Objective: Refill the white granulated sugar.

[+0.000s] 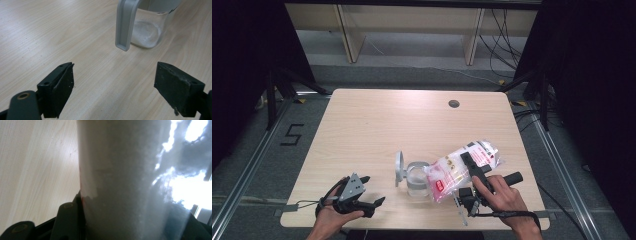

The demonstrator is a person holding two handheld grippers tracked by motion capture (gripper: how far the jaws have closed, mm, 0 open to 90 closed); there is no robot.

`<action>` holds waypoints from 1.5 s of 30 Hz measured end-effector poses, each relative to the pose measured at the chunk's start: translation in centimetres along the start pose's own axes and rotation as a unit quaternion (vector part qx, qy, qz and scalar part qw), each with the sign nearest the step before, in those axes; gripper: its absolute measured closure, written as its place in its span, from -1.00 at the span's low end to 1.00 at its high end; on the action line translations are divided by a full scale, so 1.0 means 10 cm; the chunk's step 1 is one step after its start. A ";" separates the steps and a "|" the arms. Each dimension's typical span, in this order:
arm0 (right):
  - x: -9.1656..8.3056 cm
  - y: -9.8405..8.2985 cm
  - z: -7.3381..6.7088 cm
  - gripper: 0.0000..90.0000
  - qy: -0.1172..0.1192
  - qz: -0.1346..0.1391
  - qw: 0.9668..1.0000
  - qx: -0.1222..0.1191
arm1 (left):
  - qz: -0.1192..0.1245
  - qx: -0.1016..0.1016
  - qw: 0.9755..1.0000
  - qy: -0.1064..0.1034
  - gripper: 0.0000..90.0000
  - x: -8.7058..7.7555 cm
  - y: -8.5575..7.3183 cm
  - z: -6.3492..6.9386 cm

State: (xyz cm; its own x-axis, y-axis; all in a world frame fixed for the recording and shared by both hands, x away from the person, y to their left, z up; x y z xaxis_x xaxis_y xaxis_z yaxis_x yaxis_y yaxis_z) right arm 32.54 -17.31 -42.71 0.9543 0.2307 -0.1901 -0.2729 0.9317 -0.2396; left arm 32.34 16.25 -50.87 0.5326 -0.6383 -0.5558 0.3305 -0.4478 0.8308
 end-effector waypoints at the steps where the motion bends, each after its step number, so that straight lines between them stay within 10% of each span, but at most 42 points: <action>1: -0.01 0.01 0.01 0.14 0.005 0.000 1.000 -0.004 | 0.001 -0.006 1.000 0.001 -0.65 0.00 0.00 0.01; 45: -0.01 0.05 0.02 0.17 0.006 0.007 1.000 -0.029 | 0.002 0.000 1.000 -0.005 -0.65 0.00 0.00 0.01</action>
State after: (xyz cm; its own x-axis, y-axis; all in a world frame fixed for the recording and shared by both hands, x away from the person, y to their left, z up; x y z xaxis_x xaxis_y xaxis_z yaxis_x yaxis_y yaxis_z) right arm 32.34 -16.84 -42.59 0.9491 0.2393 -0.2049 -0.2927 0.9104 -0.2924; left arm 32.32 16.18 -50.90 0.5260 -0.6457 -0.5535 0.3284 -0.4461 0.8325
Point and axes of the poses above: each handheld gripper's, and its own axes: x roughly forward along the jaws, y roughly out of its top, z roughly to its right, the point moved 3 cm from there along x, roughly forward along the jaws, and after that the axes turned 3 degrees about -y, right-handed, at the moved point
